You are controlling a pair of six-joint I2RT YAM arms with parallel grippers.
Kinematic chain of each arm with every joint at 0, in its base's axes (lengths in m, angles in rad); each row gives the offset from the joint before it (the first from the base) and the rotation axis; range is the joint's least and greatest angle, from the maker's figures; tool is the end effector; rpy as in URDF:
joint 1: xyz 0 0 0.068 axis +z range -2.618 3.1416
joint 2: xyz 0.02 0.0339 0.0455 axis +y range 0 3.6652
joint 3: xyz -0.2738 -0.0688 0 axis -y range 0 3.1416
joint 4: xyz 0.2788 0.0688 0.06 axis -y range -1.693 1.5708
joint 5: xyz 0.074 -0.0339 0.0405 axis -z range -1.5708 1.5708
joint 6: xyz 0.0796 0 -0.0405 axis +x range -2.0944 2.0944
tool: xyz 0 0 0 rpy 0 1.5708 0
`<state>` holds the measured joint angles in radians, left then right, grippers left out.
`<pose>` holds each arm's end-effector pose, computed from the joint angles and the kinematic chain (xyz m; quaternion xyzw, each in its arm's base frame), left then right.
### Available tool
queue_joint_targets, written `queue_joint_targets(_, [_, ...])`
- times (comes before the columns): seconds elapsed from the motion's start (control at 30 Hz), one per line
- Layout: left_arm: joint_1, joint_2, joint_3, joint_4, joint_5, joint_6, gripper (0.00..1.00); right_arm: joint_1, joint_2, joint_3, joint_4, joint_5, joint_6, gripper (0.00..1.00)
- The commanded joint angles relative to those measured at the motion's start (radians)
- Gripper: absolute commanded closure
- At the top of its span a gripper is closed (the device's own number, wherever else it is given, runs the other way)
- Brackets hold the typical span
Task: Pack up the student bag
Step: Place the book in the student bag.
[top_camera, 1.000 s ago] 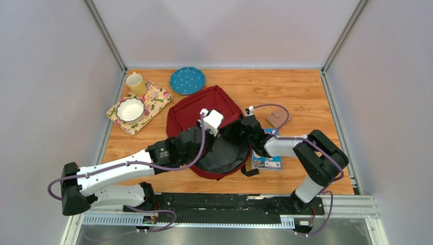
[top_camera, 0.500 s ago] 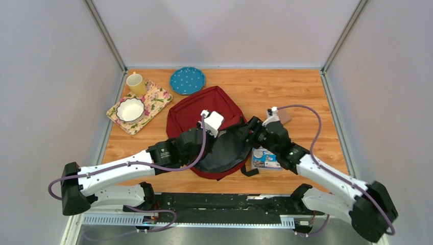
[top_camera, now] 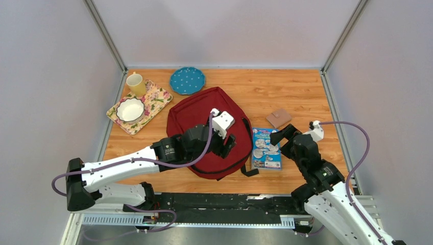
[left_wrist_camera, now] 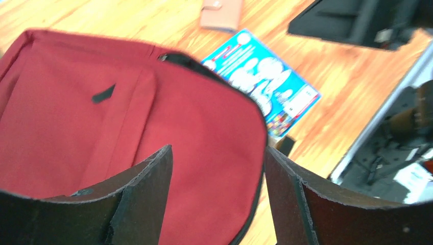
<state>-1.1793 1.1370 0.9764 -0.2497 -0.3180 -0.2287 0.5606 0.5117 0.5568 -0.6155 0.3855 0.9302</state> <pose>0.1477 -0.2927 0.3169 0.3007 0.7740 -0.2494 0.4983 0.1696 0.0711 0.2403 0.2486 0.8297 0.1958 0.4599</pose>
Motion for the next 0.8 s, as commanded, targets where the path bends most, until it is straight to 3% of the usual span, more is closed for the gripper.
queue_joint_targets(0.0, [-0.039,0.067,0.140,0.052,0.091,-0.012,0.27,-0.169,0.027,0.058,-0.136,-0.061,-0.091,0.01])
queue_joint_targets(0.17, [-0.060,0.236,0.272,0.059,0.197,-0.030,0.26,-0.431,0.089,0.066,-0.144,-0.320,-0.165,0.01])
queue_joint_targets(0.47, [-0.060,0.578,0.412,0.057,0.296,-0.260,0.31,-0.821,0.220,0.008,-0.136,-0.724,-0.297,0.02])
queue_joint_targets(0.77, [-0.059,0.724,0.444,-0.081,0.085,-0.408,0.34,-0.863,0.195,-0.023,-0.122,-0.815,-0.307,0.08])
